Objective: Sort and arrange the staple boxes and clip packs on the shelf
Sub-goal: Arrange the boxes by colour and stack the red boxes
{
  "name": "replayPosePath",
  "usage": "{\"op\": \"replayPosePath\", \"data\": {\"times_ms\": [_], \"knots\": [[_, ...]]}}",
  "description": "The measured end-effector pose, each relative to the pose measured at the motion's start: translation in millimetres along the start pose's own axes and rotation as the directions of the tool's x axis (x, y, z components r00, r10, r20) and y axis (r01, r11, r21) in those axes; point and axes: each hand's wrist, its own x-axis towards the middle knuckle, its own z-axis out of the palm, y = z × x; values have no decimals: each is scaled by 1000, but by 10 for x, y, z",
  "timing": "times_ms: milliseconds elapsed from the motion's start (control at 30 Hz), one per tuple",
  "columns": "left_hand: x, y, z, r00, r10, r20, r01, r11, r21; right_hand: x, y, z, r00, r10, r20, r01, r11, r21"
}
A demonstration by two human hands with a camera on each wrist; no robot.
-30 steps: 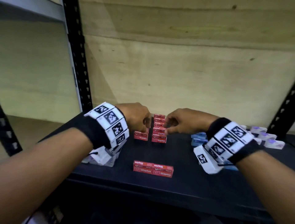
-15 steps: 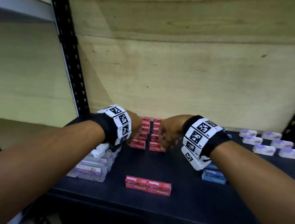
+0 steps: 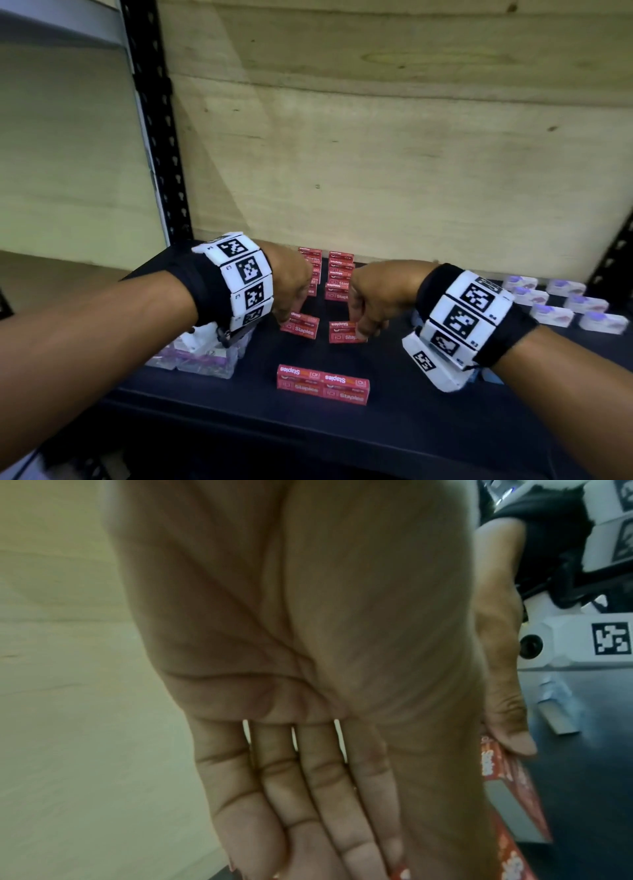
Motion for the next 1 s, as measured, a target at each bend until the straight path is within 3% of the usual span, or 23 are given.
{"op": "replayPosePath", "data": {"times_ms": [367,1000], "knots": [[-434,63,277,1000,15,24,-13,998,-68,-468,-93,272,1000,23,18,-22,999,-43],[-657,191,353,993,83,84,-79,996,-44,-639,-129,410,993,64,99,-55,994,-95]]}}
